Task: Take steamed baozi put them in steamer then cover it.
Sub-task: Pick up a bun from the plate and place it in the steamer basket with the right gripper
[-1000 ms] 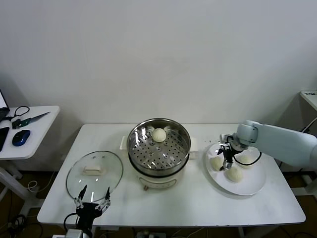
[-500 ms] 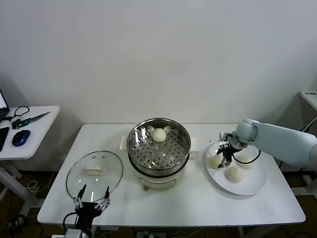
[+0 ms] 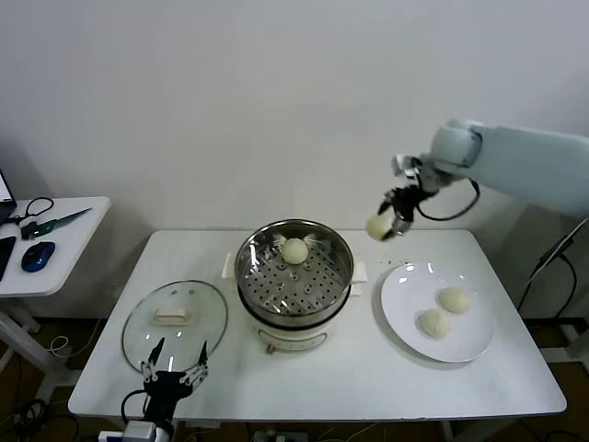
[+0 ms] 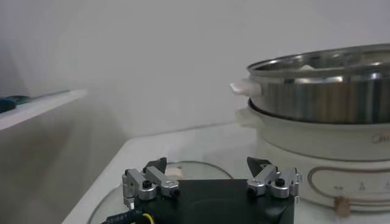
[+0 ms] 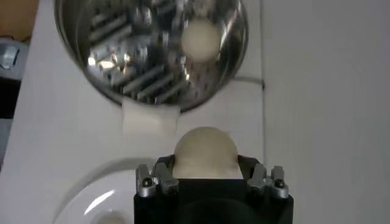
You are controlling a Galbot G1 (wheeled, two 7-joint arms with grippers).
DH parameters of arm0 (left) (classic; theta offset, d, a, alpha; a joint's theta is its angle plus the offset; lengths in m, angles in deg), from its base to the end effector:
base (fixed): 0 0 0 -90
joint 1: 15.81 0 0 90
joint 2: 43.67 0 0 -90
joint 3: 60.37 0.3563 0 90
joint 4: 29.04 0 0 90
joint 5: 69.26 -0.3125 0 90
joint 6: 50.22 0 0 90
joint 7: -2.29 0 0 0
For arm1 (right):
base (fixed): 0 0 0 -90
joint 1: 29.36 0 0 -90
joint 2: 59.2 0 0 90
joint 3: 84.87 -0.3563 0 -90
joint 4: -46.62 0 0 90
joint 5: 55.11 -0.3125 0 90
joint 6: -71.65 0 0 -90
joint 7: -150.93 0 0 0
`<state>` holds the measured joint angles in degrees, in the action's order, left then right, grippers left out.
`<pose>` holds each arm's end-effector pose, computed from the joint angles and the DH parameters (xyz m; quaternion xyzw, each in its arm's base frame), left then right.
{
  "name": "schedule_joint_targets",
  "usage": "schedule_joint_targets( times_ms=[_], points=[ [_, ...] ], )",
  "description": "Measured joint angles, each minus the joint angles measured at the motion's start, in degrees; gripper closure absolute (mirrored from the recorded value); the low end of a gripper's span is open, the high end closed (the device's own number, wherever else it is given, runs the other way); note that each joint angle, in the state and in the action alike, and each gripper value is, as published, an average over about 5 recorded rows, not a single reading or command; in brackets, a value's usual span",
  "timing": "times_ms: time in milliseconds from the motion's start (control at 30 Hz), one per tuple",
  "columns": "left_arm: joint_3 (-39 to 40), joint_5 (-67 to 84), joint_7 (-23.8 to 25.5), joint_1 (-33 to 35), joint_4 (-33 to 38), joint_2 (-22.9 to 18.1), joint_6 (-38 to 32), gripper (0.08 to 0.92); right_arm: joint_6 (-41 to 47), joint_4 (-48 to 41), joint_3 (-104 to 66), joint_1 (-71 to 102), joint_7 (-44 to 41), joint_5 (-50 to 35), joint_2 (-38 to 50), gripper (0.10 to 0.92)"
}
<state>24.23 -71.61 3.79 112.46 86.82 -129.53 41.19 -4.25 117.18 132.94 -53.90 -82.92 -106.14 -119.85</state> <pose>0.0851 0.0423 -0.3442 0.0065 -0.9900 -0.0741 0.1198 0.5438 -0.0227 0.0497 0.5388 -0.5937 0.5070 0.3165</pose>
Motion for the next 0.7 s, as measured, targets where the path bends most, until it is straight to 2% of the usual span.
schedule_joint_targets(
  times_ms=[300,700],
  points=[
    [-0.3,0.31,-0.02,0.43,0.38,0.13,-0.18,0.177,4.51,4.11,-0.35,0.45,5.56,-5.5,-10.83,0.33],
    [-0.75,0.37,-0.01,0.5,0.66,0.3,-0.24,0.177,9.48,-0.5,-0.13,8.7,13.75,-7.18,-20.99,0.33]
  ],
)
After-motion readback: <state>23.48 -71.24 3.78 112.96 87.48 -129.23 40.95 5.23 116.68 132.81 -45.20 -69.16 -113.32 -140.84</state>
